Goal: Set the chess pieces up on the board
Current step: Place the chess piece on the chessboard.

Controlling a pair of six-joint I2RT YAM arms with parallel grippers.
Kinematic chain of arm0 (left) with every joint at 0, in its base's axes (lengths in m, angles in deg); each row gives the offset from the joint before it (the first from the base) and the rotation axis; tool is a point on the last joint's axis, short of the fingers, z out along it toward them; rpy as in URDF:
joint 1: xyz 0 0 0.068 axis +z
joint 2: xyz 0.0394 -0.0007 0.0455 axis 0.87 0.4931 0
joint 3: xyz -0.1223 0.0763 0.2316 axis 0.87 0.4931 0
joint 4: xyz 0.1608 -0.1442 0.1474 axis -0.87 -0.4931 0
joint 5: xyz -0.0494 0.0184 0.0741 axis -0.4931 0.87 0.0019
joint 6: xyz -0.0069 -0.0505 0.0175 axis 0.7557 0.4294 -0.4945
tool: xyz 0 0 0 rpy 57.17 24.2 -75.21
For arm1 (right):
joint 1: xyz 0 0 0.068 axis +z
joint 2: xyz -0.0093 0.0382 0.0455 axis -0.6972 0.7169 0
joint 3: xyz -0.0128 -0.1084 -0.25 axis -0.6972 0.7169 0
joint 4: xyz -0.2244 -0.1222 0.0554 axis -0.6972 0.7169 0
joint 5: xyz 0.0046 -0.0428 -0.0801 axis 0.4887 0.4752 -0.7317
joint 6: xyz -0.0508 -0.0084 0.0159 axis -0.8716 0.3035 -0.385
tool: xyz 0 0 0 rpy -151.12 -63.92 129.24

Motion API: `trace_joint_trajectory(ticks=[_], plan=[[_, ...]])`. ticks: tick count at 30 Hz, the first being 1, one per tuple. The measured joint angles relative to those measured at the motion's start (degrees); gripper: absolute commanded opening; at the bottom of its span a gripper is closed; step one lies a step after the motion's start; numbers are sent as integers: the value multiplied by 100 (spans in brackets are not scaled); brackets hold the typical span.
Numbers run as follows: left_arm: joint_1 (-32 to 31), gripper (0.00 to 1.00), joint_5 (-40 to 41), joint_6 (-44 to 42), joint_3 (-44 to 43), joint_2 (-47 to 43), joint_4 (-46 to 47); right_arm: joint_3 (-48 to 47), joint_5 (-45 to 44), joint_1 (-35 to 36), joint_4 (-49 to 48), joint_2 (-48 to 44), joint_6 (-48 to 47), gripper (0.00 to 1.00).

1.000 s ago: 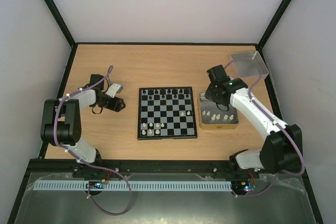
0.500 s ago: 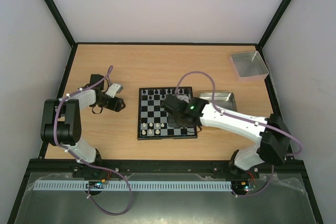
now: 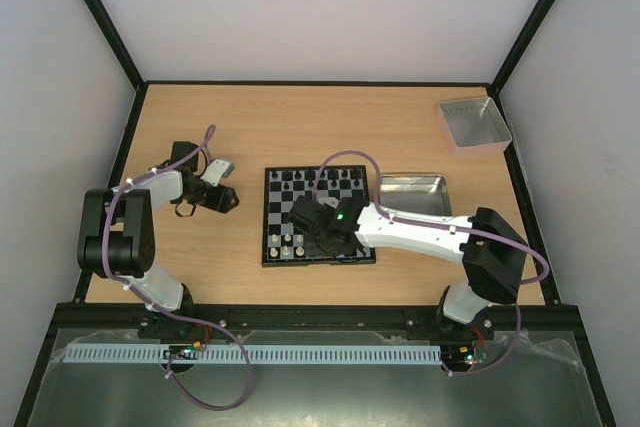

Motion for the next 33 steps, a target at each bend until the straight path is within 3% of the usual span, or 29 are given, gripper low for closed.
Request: trace_joint_trajectory(ticks=[33], plan=[[0,68,0,0,0,0,0,-308,79,0,-282,776,-216,11]])
